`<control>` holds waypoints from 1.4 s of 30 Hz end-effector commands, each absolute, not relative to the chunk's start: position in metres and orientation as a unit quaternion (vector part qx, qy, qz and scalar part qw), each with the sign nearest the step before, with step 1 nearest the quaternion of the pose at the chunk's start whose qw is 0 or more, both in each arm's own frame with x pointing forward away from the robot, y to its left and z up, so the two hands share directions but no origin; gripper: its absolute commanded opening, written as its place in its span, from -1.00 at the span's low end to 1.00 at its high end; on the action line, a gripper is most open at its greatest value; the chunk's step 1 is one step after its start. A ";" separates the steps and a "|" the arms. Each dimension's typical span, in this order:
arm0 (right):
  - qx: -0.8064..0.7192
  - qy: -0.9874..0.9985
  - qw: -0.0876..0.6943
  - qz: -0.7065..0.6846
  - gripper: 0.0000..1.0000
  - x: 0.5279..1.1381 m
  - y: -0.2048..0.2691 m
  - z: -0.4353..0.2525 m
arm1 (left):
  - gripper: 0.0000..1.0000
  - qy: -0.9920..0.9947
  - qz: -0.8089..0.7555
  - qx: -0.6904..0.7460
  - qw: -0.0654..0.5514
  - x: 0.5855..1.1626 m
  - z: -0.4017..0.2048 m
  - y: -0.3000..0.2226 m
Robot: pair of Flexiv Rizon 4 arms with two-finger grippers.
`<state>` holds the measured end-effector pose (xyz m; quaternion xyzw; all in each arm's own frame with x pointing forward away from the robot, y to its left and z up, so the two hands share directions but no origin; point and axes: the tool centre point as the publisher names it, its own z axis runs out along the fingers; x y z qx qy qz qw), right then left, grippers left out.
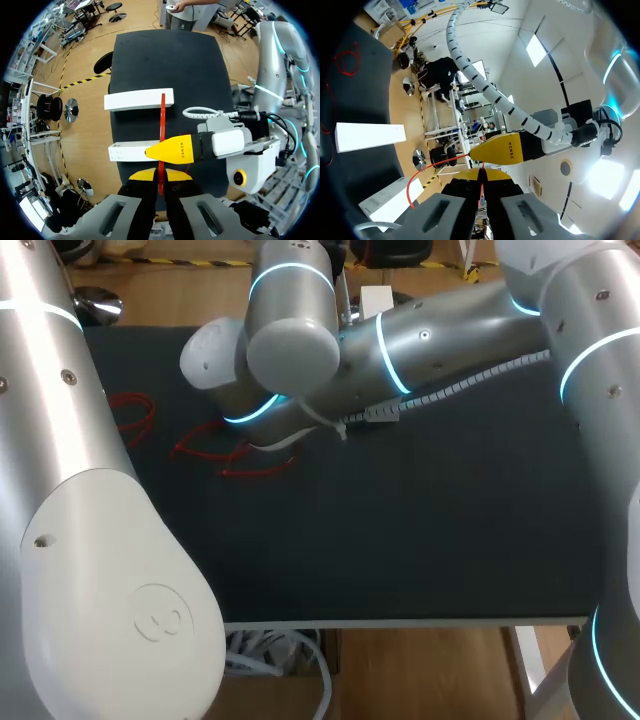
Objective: Grab the tape and strap the tape.
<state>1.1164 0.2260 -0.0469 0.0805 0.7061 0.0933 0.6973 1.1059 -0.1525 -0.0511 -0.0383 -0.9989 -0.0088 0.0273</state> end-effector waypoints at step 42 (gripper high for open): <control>0.080 0.706 0.696 0.102 -1.00 1.122 0.229 -0.040 | -1.00 -0.999 -0.011 -0.038 0.028 1.106 -0.050 -0.154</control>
